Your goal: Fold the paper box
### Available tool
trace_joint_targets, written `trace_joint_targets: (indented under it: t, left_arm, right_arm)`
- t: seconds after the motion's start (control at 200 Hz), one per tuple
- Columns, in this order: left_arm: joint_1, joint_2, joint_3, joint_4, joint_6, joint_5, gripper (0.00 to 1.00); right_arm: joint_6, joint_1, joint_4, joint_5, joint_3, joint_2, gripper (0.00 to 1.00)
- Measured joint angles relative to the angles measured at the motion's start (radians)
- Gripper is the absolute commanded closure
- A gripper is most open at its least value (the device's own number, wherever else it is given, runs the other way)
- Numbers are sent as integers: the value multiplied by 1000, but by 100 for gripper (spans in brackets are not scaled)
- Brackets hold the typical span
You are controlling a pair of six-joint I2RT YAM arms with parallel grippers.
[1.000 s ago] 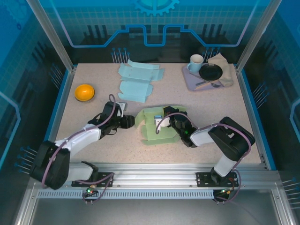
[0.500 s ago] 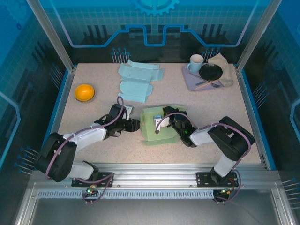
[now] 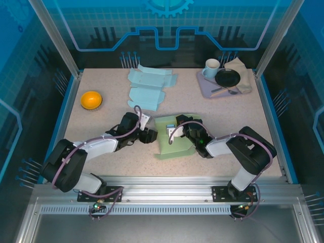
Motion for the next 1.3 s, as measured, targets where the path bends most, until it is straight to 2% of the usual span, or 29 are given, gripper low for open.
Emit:
trace_joint_targets:
  t: [0.295,0.55,0.56,0.58,0.6,0.805,0.97,1.115,1.301]
  left_arm:
    - [0,72,6,106,126,62,25]
    - [32,142,35,152,194,186,19]
    - [33,143,35,153,195,188,17]
    - [34,145,35,155,200,200,4]
    - [36,146,35,157,203,207,1]
    - [39,146,35,189,207,288,1]
    - [29,148,35,202,206,304,1]
    - [13,163,55,201,172,298,2]
    - [-27,148,57,191,145,228,5]
  right_arm:
    - [7,-8,-63,-19,0,-39,100]
    - [19,-17,-140,-37,5,-79,100]
    - [19,-17,-142,-38,6,-79,100]
    - [19,-19,-145,-40,8,-79,100]
    - [19,-19,-148,-42,10,-79,100]
    - [23,-23,-177,-71,18,-79,100]
    - [31,-25,-203,-96,20,-79,100]
    - [34,-25,-208,-102,22,-79,100]
    - [34,-25,-208,-100,22,-79,100]
